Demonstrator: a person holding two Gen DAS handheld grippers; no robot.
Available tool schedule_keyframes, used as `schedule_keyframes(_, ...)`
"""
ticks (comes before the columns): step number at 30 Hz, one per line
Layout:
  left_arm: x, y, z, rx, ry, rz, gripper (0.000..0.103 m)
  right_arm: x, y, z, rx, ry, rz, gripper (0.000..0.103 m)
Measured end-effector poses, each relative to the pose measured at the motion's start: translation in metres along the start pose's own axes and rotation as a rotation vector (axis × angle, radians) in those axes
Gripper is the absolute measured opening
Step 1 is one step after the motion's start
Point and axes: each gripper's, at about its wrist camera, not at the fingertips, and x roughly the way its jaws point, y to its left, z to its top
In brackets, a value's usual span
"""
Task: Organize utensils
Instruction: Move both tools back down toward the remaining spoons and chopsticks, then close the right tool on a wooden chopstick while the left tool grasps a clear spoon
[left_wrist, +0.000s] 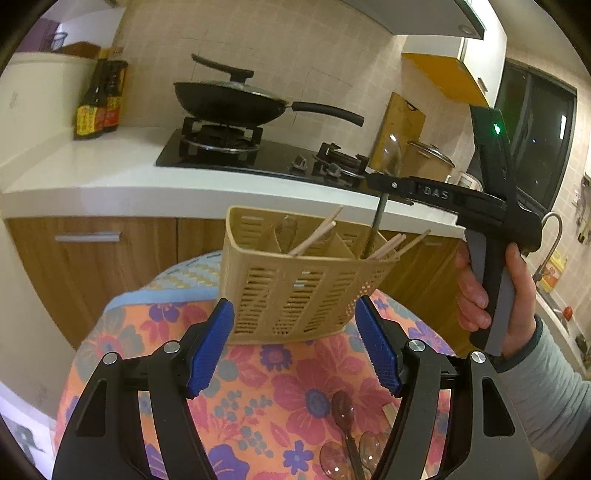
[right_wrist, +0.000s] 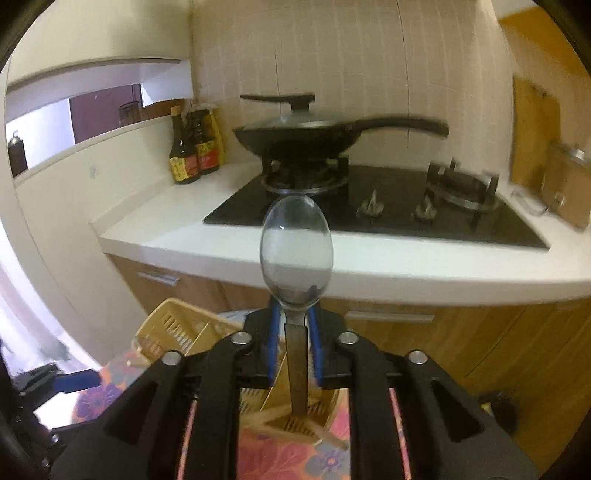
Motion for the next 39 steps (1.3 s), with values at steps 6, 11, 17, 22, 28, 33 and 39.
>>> schedule_keyframes(6,-0.01,0.006,-0.012,-0.025,0.015,-0.004,0.067,-0.031,-0.002,-0.012,0.02,-0.019,-0.009,0.053)
schedule_keyframes(11,-0.015,0.006,-0.028,-0.027,0.069,0.016,0.067,-0.068,0.0,-0.037,0.053,0.028,-0.018,0.053)
schedule_keyframes(17,-0.002,0.002,-0.064,-0.026,0.225,0.038,0.066,-0.092,-0.009,-0.103,0.166,0.187,-0.02,0.053)
schedule_keyframes(22,0.007,-0.01,-0.098,-0.016,0.349,-0.004,0.064,-0.09,-0.008,-0.17,0.196,0.331,-0.037,0.039)
schedule_keyframes(28,0.011,-0.029,-0.129,0.02,0.434,-0.023,0.056,-0.086,0.004,-0.232,0.239,0.467,0.0,0.03)
schedule_keyframes(33,0.017,-0.042,-0.145,0.076,0.474,0.007,0.043,-0.079,0.017,-0.251,0.219,0.52,-0.011,0.022)
schedule_keyframes(39,0.024,-0.048,-0.149,0.106,0.486,0.034,0.033,-0.073,0.027,-0.255,0.148,0.535,-0.069,0.013)
